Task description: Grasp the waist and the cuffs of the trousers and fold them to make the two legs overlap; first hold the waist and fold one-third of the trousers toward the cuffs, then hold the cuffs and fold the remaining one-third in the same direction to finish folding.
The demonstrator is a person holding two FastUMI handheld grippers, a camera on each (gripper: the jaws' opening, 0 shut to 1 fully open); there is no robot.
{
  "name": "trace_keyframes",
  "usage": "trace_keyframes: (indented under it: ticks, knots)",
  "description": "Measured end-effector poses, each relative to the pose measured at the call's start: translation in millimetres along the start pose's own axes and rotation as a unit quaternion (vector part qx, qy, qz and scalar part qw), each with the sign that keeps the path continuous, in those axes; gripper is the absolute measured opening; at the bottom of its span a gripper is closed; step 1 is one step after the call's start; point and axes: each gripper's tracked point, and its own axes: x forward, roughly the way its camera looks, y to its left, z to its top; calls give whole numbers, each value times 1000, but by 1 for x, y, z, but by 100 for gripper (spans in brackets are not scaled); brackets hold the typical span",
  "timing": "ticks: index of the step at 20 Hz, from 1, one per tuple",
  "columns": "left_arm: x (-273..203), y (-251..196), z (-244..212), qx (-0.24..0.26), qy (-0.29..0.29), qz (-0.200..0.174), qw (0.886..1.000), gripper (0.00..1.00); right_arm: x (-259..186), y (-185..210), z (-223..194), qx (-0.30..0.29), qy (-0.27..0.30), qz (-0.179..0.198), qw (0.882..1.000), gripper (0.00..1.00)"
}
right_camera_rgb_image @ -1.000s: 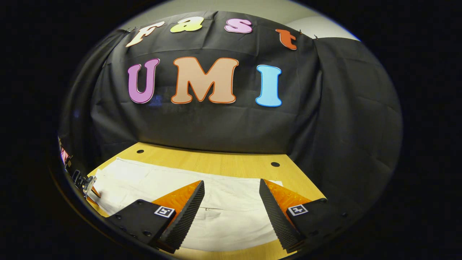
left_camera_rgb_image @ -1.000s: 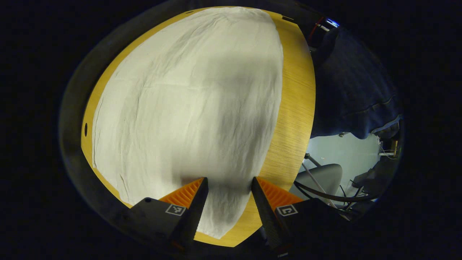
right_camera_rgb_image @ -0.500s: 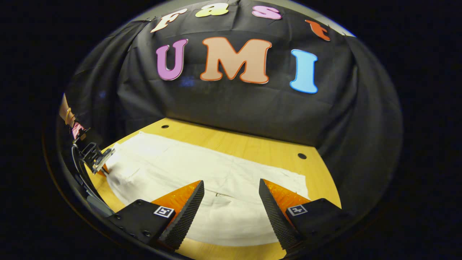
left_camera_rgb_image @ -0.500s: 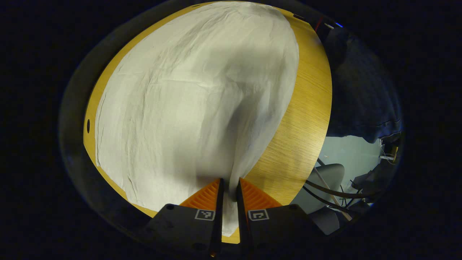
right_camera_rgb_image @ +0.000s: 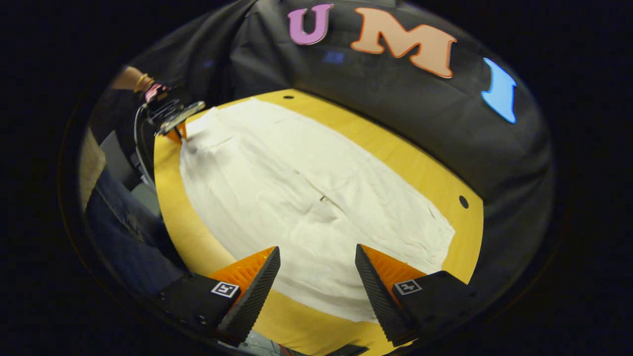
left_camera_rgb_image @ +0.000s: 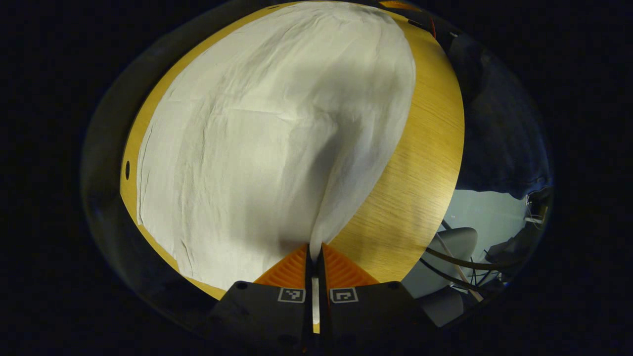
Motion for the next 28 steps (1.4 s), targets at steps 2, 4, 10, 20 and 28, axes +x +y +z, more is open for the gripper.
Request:
trace_keyframes:
  ticks: [2, 4, 10, 20, 28]
  knots:
    - [0, 0, 0, -3, 2, 2, 1000, 4, 5, 8, -25, -27, 47, 30, 998, 98]
    - [0, 1, 0, -1, 3, 5, 1000, 4, 9, 11, -46, -60, 90, 52, 993, 98]
    - [2, 1, 1, -2, 4, 18, 1000, 4, 23, 10, -78, -111, 159, 90, 977, 98]
    - [1, 0, 0, -3, 10, 22, 1000, 4, 31, 14, -92, -129, 215, 99, 963, 91]
    - [0, -2, 0, -6, 12, 17, 1000, 3, 34, 0, -90, -140, 226, 57, 962, 19]
